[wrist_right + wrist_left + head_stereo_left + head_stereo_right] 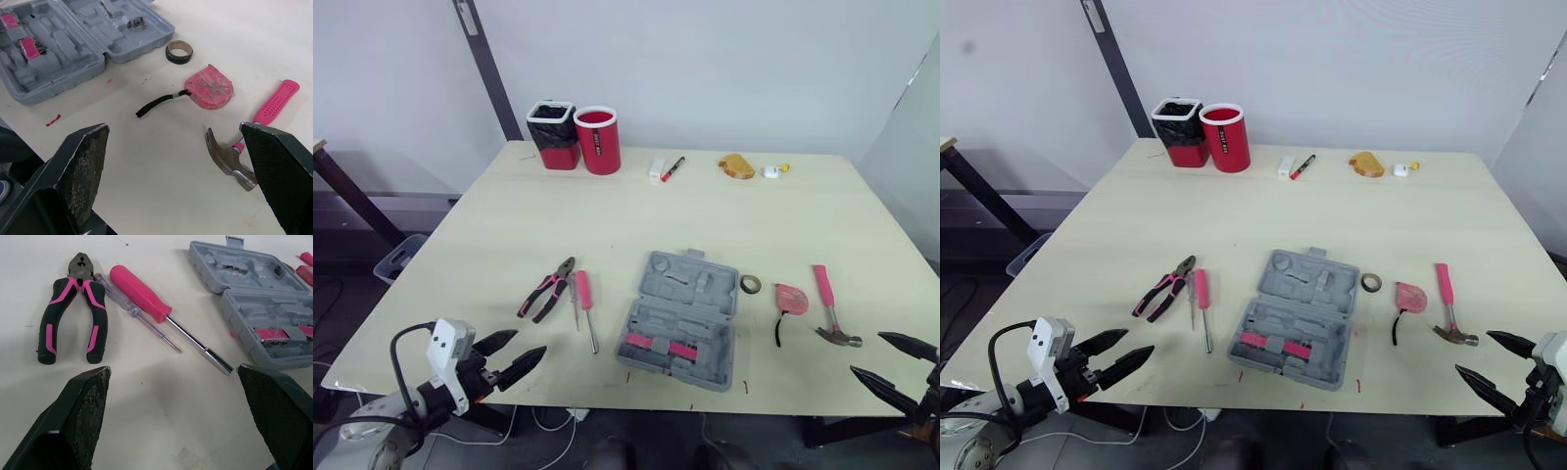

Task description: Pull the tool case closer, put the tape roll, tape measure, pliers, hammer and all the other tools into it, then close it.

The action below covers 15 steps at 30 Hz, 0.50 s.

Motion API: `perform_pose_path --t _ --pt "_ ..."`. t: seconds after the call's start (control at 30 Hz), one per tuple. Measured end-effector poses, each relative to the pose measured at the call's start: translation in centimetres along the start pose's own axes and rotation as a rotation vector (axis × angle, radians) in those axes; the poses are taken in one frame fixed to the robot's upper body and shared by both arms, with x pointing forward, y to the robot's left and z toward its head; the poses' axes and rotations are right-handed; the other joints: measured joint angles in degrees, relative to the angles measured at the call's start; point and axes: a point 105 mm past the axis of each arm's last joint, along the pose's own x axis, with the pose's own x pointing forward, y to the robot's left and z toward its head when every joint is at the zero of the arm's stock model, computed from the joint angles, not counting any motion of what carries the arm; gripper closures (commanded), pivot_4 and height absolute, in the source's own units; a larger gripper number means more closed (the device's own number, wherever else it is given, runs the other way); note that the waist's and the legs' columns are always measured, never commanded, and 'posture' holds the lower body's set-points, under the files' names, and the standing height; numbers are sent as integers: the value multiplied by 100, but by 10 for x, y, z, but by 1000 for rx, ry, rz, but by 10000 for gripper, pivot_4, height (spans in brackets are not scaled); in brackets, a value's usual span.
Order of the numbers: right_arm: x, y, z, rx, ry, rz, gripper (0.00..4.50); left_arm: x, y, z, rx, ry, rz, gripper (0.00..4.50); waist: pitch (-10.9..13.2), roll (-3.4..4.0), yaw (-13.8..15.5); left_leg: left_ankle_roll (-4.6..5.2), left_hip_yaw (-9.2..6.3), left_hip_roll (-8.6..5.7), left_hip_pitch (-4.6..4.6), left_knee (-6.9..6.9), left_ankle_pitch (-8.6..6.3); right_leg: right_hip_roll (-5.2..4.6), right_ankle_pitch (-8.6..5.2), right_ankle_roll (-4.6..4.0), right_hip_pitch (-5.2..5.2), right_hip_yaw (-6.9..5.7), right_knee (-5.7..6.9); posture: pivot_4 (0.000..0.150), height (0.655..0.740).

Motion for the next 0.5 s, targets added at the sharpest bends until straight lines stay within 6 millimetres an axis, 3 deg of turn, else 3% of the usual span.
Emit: perform_pose_path --t 0.1,0.2,0.3,0.37,0.5 --pt "5 -3 4 8 -22 -39 0 6 1 6 7 -14 -1 928 1 -2 8 0 -3 0 -3 1 0 0 0 0 0 -5 0 1500 7400" --pt "32 -2 36 -27 -145 -80 0 34 -11 42 92 -98 -80 928 0 -1 3 0 -3 -4 -3 13 1 3 3 2 1 -2 7 1500 7400" --pt "44 -3 52 -28 -186 -110 0 46 -18 64 152 -147 -128 928 -4 2 -1 3 3 -10 -2 9 -2 8 3 1 3 1 6 1500 7400" --pt "52 -3 55 -9 -182 -124 0 55 -17 70 189 -124 -141 928 -2 5 -1 3 11 -11 -4 9 -1 17 3 1 2 0 7 1500 7400" --pt "81 3 78 -70 -189 -79 0 88 -22 91 266 -64 -243 928 -1 6 8 3 12 -14 -3 19 0 24 4 0 6 -4 14 1500 7400"
